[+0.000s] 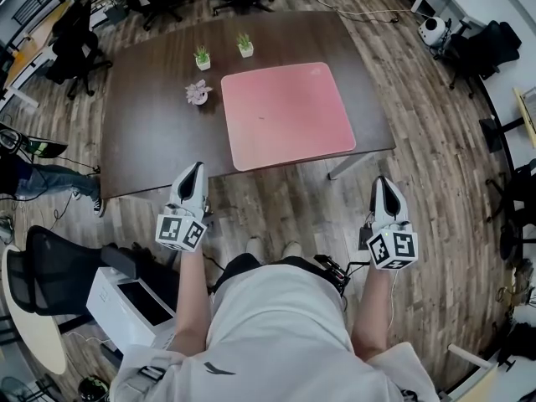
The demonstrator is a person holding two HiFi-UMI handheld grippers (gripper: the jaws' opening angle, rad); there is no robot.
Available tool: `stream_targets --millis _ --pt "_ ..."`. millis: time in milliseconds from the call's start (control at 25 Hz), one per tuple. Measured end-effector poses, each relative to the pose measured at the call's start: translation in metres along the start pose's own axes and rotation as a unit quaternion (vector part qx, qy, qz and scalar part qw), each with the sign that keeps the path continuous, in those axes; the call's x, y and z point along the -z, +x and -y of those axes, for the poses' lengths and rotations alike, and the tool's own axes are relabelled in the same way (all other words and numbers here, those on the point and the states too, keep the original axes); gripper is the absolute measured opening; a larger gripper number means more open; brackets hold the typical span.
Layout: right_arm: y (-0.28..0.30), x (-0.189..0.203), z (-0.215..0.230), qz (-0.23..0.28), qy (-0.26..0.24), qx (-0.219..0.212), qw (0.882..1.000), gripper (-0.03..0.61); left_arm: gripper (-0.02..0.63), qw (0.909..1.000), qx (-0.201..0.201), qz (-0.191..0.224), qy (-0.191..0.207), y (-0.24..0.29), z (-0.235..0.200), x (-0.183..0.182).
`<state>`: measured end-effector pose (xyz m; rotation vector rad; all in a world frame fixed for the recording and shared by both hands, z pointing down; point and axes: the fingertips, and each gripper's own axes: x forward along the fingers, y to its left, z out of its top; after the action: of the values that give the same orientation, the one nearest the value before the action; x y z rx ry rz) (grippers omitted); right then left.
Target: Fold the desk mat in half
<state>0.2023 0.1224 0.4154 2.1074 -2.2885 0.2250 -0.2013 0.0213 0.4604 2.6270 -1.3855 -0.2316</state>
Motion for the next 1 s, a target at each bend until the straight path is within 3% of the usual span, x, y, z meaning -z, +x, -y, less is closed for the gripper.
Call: stream_targets --millis 600,1000 --pt "-0.007 0.019 -0.026 -0.019 0.001 0.075 0.997 0.002 0.005 0.9988 0.038 -0.019 -0.023 0.007 -0.041 0.013" --pt "0.013 0.021 -0.032 -0.027 -0.007 0.074 0.997 0.002 0.005 0.9987 0.039 -0.021 -0.026 0.017 -0.058 0.021"
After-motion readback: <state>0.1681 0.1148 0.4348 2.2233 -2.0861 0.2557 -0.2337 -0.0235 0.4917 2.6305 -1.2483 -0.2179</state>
